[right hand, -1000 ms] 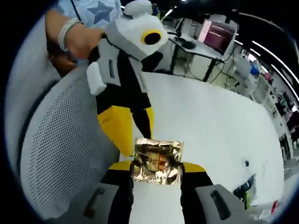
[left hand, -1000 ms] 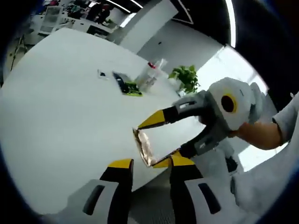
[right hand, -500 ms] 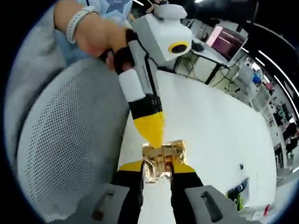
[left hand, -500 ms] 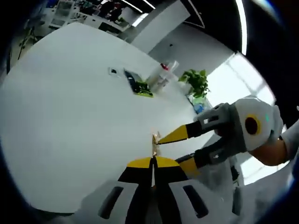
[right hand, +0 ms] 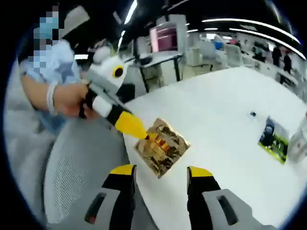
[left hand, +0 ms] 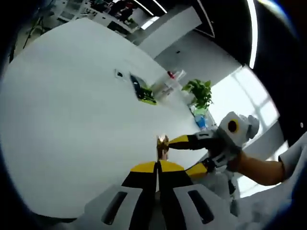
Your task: Arrange the skincare products in the storage area until every visible bottle or jar stands upright without overlapping.
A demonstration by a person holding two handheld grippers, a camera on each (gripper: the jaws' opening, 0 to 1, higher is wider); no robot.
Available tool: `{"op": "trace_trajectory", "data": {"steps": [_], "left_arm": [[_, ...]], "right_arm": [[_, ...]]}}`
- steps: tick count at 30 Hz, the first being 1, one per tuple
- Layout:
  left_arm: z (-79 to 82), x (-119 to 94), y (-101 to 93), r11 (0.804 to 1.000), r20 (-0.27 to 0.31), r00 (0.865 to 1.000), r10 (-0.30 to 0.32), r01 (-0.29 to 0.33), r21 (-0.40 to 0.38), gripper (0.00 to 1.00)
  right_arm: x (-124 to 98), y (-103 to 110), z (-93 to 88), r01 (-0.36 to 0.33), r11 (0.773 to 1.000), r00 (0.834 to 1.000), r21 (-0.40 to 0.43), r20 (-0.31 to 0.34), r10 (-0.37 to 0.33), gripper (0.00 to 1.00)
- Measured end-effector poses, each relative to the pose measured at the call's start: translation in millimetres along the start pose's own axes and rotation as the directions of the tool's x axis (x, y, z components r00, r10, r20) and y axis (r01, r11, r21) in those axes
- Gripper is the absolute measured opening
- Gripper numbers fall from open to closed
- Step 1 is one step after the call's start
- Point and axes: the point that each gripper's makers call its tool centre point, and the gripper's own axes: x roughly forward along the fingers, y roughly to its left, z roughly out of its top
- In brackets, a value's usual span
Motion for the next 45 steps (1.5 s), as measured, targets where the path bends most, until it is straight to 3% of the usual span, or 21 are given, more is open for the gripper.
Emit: {"op": "trace_trajectory", "data": {"steps": [1, 3, 5, 7, 9, 10, 13, 14, 18, 23, 25, 30, 34, 38, 41, 45], "left_arm": [[0.2, -0.1, -4.9, 1.000, 0.001, 1.000, -0.028, 0.028, -0.010, 0.00], [1.6, 0.5, -16.2, 0.996, 0.011, 0.996, -0.092, 0.092, -0.018, 0.00], [-0.4, 0.5, -22.2, 0.993, 0.003, 0.993, -0.121, 0.121, -0.013, 0.00], [-0.6, 1.0, -29.6, 0.987, 0.005, 0.987, -0.158, 0.158, -0.014, 0.00], [-4.6, 1.7, -31.1, 0.985, -0.013, 0.985, -0.170, 0.170, -0.020, 0.00], [-6.1, 2.7, -34.0, 0.983, -0.018, 0.983, -0.183, 0.183, -0.019, 0.00], [-0.4, 1.6, -42.1, 0.976, 0.013, 0.976, -0.216, 0.215, 0.042, 0.00], [2.8, 1.2, -51.1, 0.965, 0.036, 0.964, -0.263, 0.262, 0.030, 0.00], [2.4, 1.7, -56.0, 0.955, 0.035, 0.954, -0.297, 0.297, 0.020, 0.04], [5.1, -4.4, -55.7, 0.948, 0.047, 0.948, -0.315, 0.316, -0.021, 0.00], [5.4, -4.3, -55.3, 0.949, 0.047, 0.948, -0.315, 0.316, -0.015, 0.00], [-1.5, -2.4, -59.2, 0.943, 0.009, 0.943, -0.333, 0.333, -0.018, 0.00], [-0.8, -2.5, -57.2, 0.941, 0.010, 0.942, -0.334, 0.334, -0.047, 0.00], [2.7, -4.9, -56.6, 0.937, 0.028, 0.939, -0.343, 0.344, -0.058, 0.00], [2.3, -4.8, -57.8, 0.935, 0.025, 0.937, -0.349, 0.350, -0.058, 0.00], [-5.5, -1.6, -62.2, 0.931, -0.016, 0.932, -0.361, 0.360, -0.056, 0.00]], "right_arm": [[-2.1, 5.2, 7.4, -0.061, 0.991, 0.996, 0.120, 0.068, 0.053, 0.37], [-5.2, 8.8, 16.4, -0.133, 0.968, 0.984, 0.210, 0.145, 0.104, 0.36], [-9.2, 15.0, 21.0, -0.206, 0.939, 0.969, 0.275, 0.192, 0.156, 0.25], [-11.3, 18.9, 23.2, -0.231, 0.938, 0.961, 0.259, 0.212, 0.178, 0.07], [-15.1, 24.0, 31.5, -0.280, 0.912, 0.943, 0.301, 0.267, 0.201, 0.00], [-18.2, 32.2, 35.7, -0.344, 0.876, 0.923, 0.338, 0.294, 0.249, 0.00], [-18.3, 28.8, 36.3, -0.335, 0.874, 0.924, 0.351, 0.305, 0.232, 0.00], [-19.0, 32.4, 38.8, -0.357, 0.860, 0.916, 0.365, 0.318, 0.245, 0.00], [-14.3, 39.8, 41.9, -0.382, 0.844, 0.905, 0.377, 0.338, 0.259, 0.00], [-12.5, 44.1, 45.4, -0.390, 0.843, 0.897, 0.371, 0.360, 0.257, 0.00], [-12.6, 38.6, 48.2, -0.358, 0.859, 0.905, 0.365, 0.363, 0.222, 0.02], [-18.2, 31.2, 59.7, -0.359, 0.858, 0.891, 0.368, 0.408, 0.198, 0.00], [-15.9, 29.7, 58.1, -0.327, 0.880, 0.903, 0.346, 0.388, 0.183, 0.00], [-18.4, 35.0, 63.5, -0.369, 0.851, 0.885, 0.374, 0.421, 0.198, 0.03], [-15.2, 34.8, 55.4, -0.332, 0.878, 0.908, 0.345, 0.371, 0.198, 0.03], [-12.3, 40.7, 56.1, -0.316, 0.896, 0.915, 0.312, 0.351, 0.200, 0.01]]}}
